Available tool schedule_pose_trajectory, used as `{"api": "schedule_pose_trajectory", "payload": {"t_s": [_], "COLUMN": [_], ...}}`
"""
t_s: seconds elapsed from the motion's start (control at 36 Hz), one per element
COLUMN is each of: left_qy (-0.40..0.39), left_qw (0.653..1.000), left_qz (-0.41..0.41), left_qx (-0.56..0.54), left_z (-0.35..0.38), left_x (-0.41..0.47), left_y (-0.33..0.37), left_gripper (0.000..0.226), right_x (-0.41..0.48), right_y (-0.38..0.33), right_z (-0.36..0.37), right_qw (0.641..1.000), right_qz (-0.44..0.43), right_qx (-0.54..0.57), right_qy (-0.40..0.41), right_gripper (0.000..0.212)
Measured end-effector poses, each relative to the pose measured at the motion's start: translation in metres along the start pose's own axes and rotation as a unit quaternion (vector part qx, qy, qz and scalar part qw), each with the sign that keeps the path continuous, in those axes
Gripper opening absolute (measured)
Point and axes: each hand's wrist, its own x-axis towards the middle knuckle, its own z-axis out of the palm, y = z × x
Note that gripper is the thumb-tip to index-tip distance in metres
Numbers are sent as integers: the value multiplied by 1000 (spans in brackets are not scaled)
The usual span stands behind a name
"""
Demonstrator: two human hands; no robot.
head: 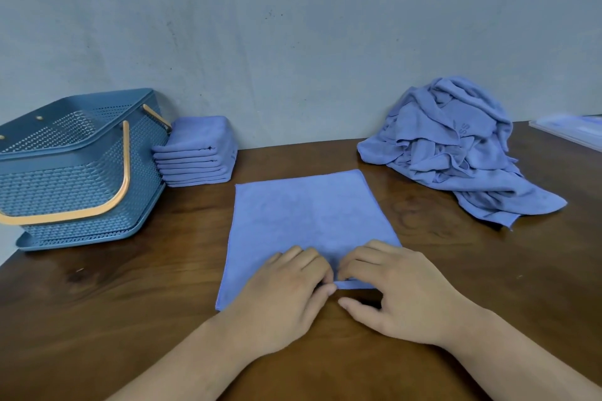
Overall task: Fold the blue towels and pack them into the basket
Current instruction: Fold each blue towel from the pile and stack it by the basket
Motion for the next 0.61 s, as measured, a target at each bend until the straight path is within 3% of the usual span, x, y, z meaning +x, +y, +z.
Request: {"api": "schedule_pose_trajectory", "payload": {"t_s": [0.14,0.25,0.42,0.53,0.61], "left_qy": [4,46,64,47,22], "left_qw": [1000,998,994,993,989], "left_qz": [-8,-21,-29,-105,-141], "left_qx": [-6,41,83,29,-44], "left_z": [2,9,1,-23,-38], "left_x": [-1,4,-16,-49,-71], "left_y": [0,7,-10,-41,-60], "left_gripper": [21,25,13,15,29], "right_x": [2,3,-11,-33,-36], "right_y": [1,1,25,46,46], "right_z": [3,1,-8,-20,-23], "right_qw": [999,1000,999,990,974], "right_qz": [15,17,30,98,151], "right_qx": [-23,-12,29,104,170], "right_qy": [26,19,-10,-11,1], "right_gripper": [5,3,18,31,32]}}
